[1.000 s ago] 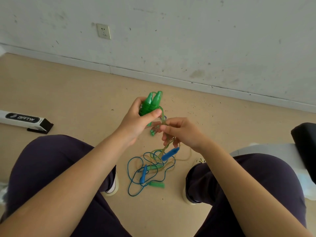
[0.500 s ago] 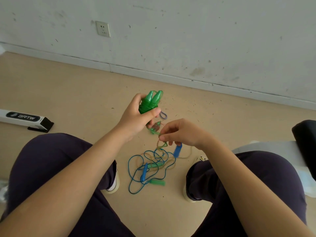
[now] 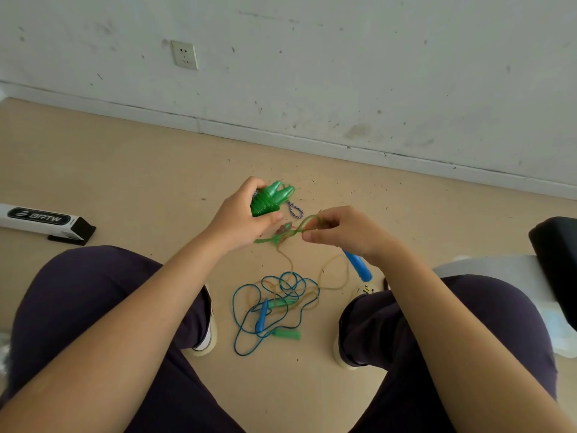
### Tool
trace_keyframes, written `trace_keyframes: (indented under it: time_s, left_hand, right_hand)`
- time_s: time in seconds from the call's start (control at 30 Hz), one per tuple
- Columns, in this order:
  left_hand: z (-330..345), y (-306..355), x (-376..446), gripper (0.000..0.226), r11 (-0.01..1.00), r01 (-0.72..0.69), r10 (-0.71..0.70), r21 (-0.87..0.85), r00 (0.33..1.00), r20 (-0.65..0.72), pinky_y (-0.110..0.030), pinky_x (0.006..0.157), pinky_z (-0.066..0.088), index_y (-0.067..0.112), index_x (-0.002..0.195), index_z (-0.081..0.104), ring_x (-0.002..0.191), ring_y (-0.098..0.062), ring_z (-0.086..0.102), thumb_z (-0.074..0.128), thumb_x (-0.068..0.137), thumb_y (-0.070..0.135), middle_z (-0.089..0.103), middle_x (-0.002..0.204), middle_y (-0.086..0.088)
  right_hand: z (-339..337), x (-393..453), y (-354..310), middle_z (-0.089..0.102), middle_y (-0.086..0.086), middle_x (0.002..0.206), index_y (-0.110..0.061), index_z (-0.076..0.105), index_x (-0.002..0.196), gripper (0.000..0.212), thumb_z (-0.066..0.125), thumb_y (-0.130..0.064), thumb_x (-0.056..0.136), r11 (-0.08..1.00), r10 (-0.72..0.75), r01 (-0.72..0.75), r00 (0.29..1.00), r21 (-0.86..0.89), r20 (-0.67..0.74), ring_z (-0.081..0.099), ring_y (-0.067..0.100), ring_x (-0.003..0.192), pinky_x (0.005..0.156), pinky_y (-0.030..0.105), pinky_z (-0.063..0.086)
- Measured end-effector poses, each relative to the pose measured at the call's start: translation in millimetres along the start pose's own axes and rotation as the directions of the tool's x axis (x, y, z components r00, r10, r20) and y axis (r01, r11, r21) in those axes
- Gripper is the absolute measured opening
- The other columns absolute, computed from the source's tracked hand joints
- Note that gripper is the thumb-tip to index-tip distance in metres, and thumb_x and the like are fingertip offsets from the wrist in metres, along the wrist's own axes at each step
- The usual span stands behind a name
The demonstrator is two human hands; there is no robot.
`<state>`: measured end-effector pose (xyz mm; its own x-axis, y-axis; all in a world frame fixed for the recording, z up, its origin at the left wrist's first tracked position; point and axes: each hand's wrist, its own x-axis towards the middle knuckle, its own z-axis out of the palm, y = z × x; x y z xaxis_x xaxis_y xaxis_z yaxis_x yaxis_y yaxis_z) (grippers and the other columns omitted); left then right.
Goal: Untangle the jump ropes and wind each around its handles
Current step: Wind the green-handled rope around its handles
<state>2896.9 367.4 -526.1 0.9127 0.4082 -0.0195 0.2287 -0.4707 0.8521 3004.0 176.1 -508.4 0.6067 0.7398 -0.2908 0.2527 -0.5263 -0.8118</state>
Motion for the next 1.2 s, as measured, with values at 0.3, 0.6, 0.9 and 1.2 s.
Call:
trace_keyframes:
  time_s: [0.3,0.6,0.9,1.2]
  left_hand:
    - [2.5,7.6,-6.1,0.028,0.932,0.089,-0.063,-0.351,0.995,0.083,-0.034,0.056,0.045,0.021,0.109,0.053,0.06,-0.019,0.059,0.072,0.089,0.015,0.069,0.08,-0.008]
    - [9.7,17.6,-12.9,0.042,0.837,0.269,-0.115,-0.476,0.938,0.328,-0.028,0.053,0.046,0.011,0.122,0.049,0.061,-0.023,0.061,0.071,0.088,0.003,0.072,0.08,-0.006]
    - [11.3,18.1,-10.2,0.039,0.749,0.311,-0.196,-0.585,0.947,0.254,-0.028,0.051,0.048,0.008,0.115,0.055,0.056,-0.02,0.06,0.07,0.083,-0.007,0.072,0.077,-0.009]
    - [11.1,13.9,-7.6,0.031,0.788,0.279,-0.206,-0.549,0.959,0.192,-0.029,0.047,0.045,0.01,0.106,0.053,0.053,-0.02,0.058,0.07,0.084,-0.005,0.065,0.066,-0.008]
  right_hand:
    - [7.9,0.8,-2.4,0.061,-0.001,0.076,-0.021,0.073,0.083,0.006,0.071,-0.021,0.088,0.97,-0.064,0.104,0.981,0.219,-0.181,0.052,0.006,0.07,0.069,0.019,0.042]
    - [19.0,4.1,-2.8,0.069,0.009,0.079,-0.01,0.052,0.091,0.013,0.047,-0.013,0.103,0.922,-0.042,0.106,0.984,0.373,-0.176,0.068,0.019,0.068,0.065,0.031,0.056]
    - [21.2,0.4,-6.6,0.065,0.019,0.104,-0.013,0.044,0.125,0.028,0.054,-0.012,0.099,0.721,0.023,-0.079,0.996,0.688,0.09,0.07,0.034,0.092,0.097,0.048,0.05]
    - [17.3,1.3,-7.2,0.048,-0.002,0.06,-0.01,0.053,0.116,0.036,0.073,-0.013,0.087,0.907,0.032,-0.029,0.999,0.421,0.001,0.03,0.008,0.044,0.04,0.021,0.026]
